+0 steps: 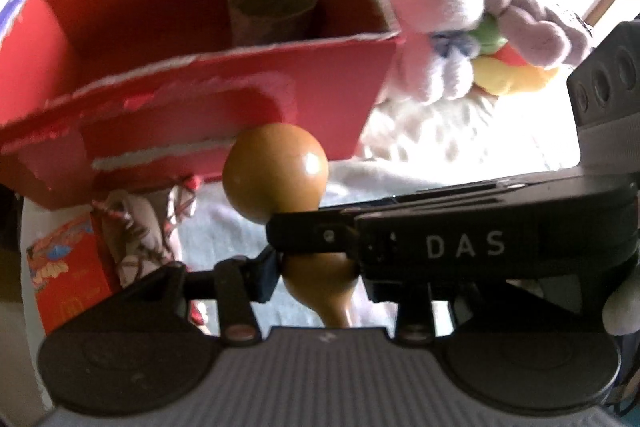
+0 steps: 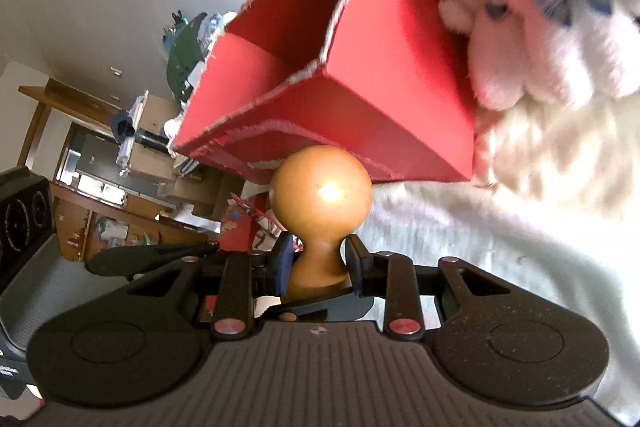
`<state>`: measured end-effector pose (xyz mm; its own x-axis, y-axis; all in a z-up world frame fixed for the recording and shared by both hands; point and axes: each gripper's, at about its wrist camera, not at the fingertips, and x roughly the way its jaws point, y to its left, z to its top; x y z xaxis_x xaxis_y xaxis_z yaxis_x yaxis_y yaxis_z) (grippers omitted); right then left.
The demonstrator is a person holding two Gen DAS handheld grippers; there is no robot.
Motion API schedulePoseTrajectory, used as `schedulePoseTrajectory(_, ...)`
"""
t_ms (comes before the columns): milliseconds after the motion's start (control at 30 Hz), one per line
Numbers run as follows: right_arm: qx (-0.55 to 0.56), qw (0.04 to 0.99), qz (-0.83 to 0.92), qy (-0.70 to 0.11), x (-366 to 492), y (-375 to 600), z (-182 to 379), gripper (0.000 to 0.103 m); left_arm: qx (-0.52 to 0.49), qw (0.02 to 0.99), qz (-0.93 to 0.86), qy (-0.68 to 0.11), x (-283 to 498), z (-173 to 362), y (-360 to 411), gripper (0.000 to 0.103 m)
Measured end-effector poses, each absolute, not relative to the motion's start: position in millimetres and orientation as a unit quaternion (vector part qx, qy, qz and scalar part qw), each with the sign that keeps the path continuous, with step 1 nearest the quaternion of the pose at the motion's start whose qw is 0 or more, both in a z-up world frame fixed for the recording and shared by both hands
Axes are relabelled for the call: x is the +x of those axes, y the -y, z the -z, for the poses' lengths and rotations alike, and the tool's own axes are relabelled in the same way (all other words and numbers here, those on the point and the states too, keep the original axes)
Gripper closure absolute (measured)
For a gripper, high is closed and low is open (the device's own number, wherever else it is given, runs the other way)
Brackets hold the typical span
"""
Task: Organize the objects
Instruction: 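Grasp the wooden gourd by its neck with the right gripper, then lift the wooden gourd with the right gripper and carry it over the red box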
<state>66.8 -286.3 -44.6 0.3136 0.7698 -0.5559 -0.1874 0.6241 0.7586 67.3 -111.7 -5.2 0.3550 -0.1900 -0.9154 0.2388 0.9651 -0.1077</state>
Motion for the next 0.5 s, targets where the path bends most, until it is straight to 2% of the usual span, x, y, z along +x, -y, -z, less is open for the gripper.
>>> schedulePoseTrajectory(500, 0.33, 0.773, -0.311, -0.443, 49.5, 313.9, 11.4, 0.072, 0.069, 0.843, 0.146, -0.513, 60.3, -36.7, 162.7, 0.067)
